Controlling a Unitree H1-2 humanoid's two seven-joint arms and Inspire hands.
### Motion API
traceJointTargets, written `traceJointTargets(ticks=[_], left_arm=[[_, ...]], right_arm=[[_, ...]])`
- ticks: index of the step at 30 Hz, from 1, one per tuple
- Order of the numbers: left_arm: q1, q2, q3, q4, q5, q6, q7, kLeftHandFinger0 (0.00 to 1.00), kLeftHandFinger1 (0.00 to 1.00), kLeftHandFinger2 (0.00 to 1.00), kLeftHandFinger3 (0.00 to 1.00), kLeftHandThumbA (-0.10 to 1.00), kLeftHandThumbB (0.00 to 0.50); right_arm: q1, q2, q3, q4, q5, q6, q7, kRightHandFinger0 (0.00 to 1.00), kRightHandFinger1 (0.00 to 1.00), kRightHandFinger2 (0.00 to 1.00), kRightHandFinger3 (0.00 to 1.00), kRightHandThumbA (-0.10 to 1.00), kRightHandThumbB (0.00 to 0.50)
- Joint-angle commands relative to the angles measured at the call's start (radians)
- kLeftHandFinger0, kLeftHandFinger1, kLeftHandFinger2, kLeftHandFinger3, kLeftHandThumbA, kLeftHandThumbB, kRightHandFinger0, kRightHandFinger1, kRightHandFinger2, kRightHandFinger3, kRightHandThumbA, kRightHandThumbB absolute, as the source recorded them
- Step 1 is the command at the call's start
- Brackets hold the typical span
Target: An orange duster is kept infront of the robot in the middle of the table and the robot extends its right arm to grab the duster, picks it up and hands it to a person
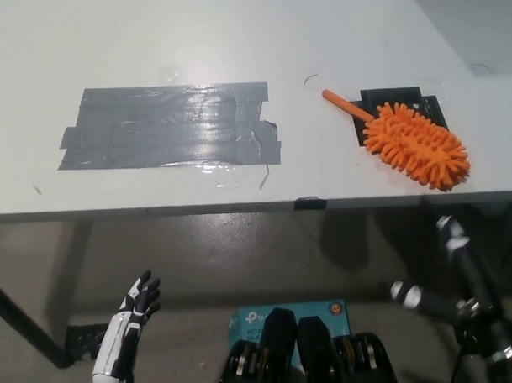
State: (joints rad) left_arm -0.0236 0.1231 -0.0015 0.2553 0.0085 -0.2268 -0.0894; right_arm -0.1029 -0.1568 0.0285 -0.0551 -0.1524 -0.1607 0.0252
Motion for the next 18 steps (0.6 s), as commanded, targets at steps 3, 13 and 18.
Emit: traceJointTargets(ticks=[3,13,18], left_arm=[[-0.009,-0.003,-0.002,-0.019,-0.020,-0.044,-0.013,1.00,1.00,1.00,1.00,0.94,0.191],[-0.020,-0.002,0.000,-0.016,-0.020,-0.044,-0.012,1.00,1.00,1.00,1.00,0.94,0.200],[-0.020,-0.001,-0.002,-0.016,-0.013,-0.041,-0.011,1.00,1.00,1.00,1.00,0.95,0.198]], right_arm=[[-0.183,-0.051,-0.077,-0.199,-0.180,0.196,-0.046,1.00,1.00,1.00,1.00,0.95,0.334],[-0.481,-0.127,-0.012,-0.052,-0.356,0.531,0.035,1.00,1.00,1.00,1.00,0.94,0.316],[-0.560,-0.134,0.028,0.070,-0.379,0.593,0.041,1.00,1.00,1.00,1.00,0.93,0.332]])
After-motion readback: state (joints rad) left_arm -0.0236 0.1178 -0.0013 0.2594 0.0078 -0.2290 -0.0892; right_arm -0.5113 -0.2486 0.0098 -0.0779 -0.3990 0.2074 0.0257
